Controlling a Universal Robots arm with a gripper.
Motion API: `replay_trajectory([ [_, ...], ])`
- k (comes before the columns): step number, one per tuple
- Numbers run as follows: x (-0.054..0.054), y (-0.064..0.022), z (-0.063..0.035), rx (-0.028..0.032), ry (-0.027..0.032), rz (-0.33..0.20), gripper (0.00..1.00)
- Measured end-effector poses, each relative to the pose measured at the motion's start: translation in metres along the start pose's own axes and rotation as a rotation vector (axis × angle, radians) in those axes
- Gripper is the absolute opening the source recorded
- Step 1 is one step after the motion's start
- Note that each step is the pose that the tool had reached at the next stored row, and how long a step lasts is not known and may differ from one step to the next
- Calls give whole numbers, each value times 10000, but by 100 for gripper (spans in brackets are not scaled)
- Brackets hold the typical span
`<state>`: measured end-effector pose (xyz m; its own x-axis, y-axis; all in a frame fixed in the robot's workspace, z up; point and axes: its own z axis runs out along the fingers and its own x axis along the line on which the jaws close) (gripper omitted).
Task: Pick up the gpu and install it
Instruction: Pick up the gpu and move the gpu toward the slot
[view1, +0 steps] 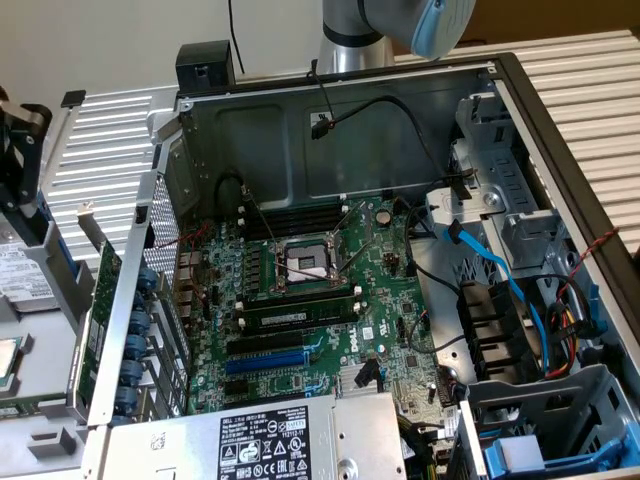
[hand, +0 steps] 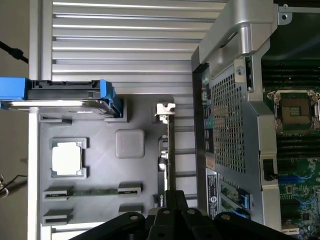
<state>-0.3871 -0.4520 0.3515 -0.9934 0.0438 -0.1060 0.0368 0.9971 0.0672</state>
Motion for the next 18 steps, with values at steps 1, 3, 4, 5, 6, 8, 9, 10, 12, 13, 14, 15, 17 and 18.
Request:
replay_trajectory([
  [1, 3, -2, 18, -1, -2, -1, 11],
  [3, 12, -15, 46, 1, -2, -1, 11],
  [4, 14, -27, 54, 5, -2, -4, 11],
  [5, 15, -41, 58, 8, -4, -6, 11],
  [6, 14, -58, 58, 13, -2, -12, 11],
  [8, 14, -83, 59, 23, -2, -33, 11],
  [9, 14, -91, 60, 33, -2, -50, 11],
  [10, 14, -97, 60, 45, -1, -70, 11],
  [12, 14, -101, 62, 101, -1, -113, 11],
  [13, 14, -101, 61, 102, 0, -114, 11],
  [14, 14, -101, 61, 103, 0, -114, 11],
  [15, 14, -102, 62, 102, 0, -115, 11],
  [17, 15, -104, 62, 101, -34, -118, 11],
  [18, 16, -104, 62, 96, -174, -126, 11],
])
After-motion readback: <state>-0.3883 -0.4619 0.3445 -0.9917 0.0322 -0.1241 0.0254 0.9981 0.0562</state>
